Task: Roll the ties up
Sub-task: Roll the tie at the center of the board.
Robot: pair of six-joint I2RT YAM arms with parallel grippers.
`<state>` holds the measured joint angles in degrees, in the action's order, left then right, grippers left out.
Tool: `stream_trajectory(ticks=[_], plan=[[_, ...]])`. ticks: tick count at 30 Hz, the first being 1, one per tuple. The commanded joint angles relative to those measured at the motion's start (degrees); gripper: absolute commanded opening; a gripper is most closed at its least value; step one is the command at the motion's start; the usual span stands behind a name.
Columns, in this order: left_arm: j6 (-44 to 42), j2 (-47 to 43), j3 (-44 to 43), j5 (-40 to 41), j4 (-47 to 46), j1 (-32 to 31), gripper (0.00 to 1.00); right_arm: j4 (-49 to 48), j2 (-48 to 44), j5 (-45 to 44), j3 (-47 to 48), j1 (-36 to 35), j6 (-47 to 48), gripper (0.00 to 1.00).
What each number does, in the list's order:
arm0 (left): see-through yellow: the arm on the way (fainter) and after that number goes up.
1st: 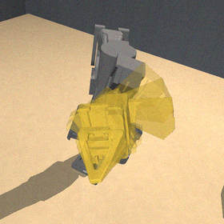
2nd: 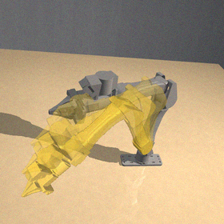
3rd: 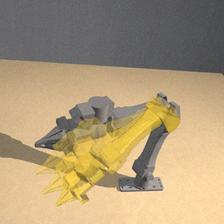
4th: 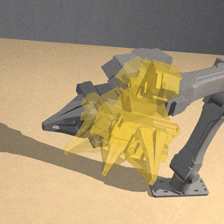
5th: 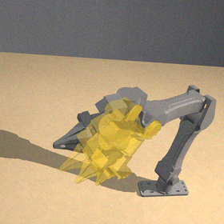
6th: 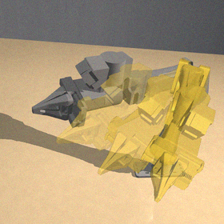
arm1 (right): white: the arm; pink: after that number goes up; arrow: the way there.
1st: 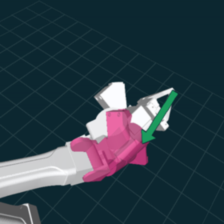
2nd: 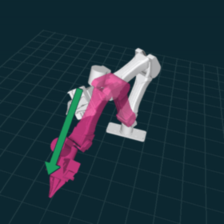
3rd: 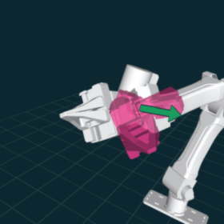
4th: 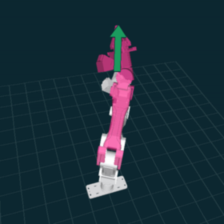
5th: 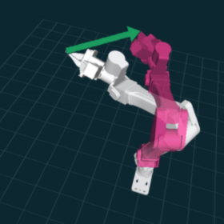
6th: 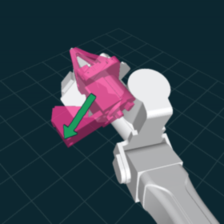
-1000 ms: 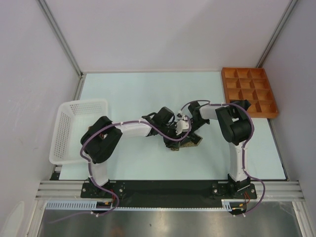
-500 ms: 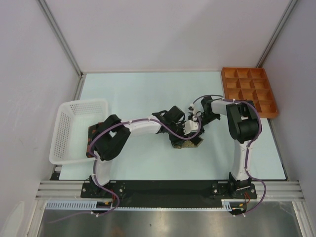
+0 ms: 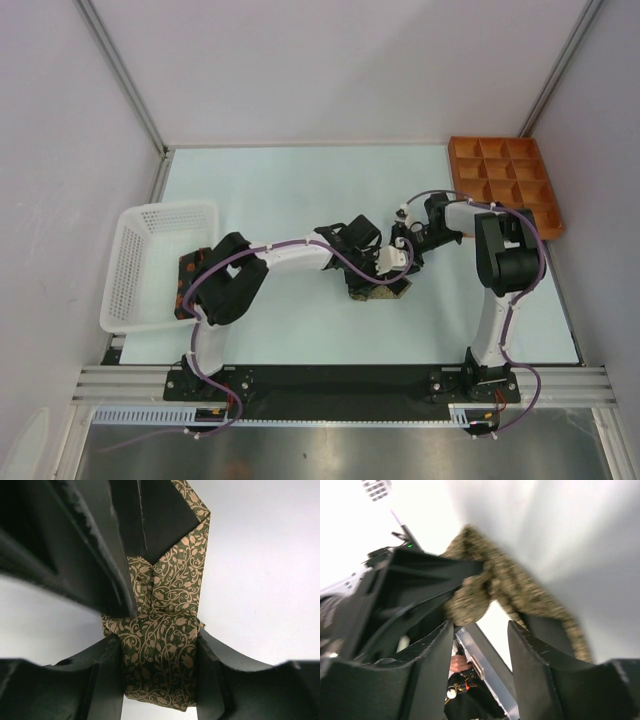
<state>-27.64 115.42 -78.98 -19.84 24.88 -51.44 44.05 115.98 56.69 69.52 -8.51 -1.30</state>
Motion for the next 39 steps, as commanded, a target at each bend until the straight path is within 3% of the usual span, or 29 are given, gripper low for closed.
stream_trajectory(ticks=[1,16,19,21,22,23,26,27,29,37,38,39], plan=[[-3.3,5.52,1.46,5.86,4.47,0.29,0.12,-0.72,-5.59,5.71,-1.22,-1.06,1.12,0.53],[-3.48,5.7,1.2,1.73,3.07,0.82,0.14,-10.03,-2.7,4.31,-6.59,-5.9,-2.21,0.49],[-3.47,5.79,1.11,1.64,2.89,0.99,0.15,-11.27,-2.17,3.52,-6.76,-6.6,-2.92,0.4],[-3.39,5.35,1.37,1.29,2.71,1.25,0.17,-11.01,-1.73,1.34,-6.59,-6.34,-2.31,0.24],[-3.13,5.26,1.46,0.94,2.54,1.6,0.19,-10.4,-0.94,0.36,-6.59,-6.08,-2.04,0.08],[-2.86,5.0,1.55,0.59,2.45,1.78,0.21,-9.61,-0.24,-0.6,-6.5,-5.73,-1.17,0.02],[-2.16,4.03,1.64,-2.21,2.1,3.01,0.34,-6.97,1.26,-3.42,-5.79,-4.76,0.24,0.0],[-1.81,2.81,1.9,-3.44,1.23,3.88,0.47,-6.96,1.18,-4.64,-6.06,-4.32,0.59,0.0],[-1.11,0.96,2.51,-5.99,-0.53,4.59,0.6,-6.44,0.91,-6.66,-6.06,-4.23,1.12,0.0],[3.55,-8.62,8.05,-11.8,-12.48,6.62,0.8,-3.01,0.74,-12.99,-5.62,-3.35,2.97,0.0],[3.99,-9.15,9.18,-12.94,-14.32,6.7,0.88,-2.83,0.65,-13.79,-5.45,-3.26,2.97,0.0],[4.78,-9.68,9.8,-13.47,-15.38,6.79,0.89,-2.22,0.73,-14.75,-5.27,-3.26,3.06,0.0]])
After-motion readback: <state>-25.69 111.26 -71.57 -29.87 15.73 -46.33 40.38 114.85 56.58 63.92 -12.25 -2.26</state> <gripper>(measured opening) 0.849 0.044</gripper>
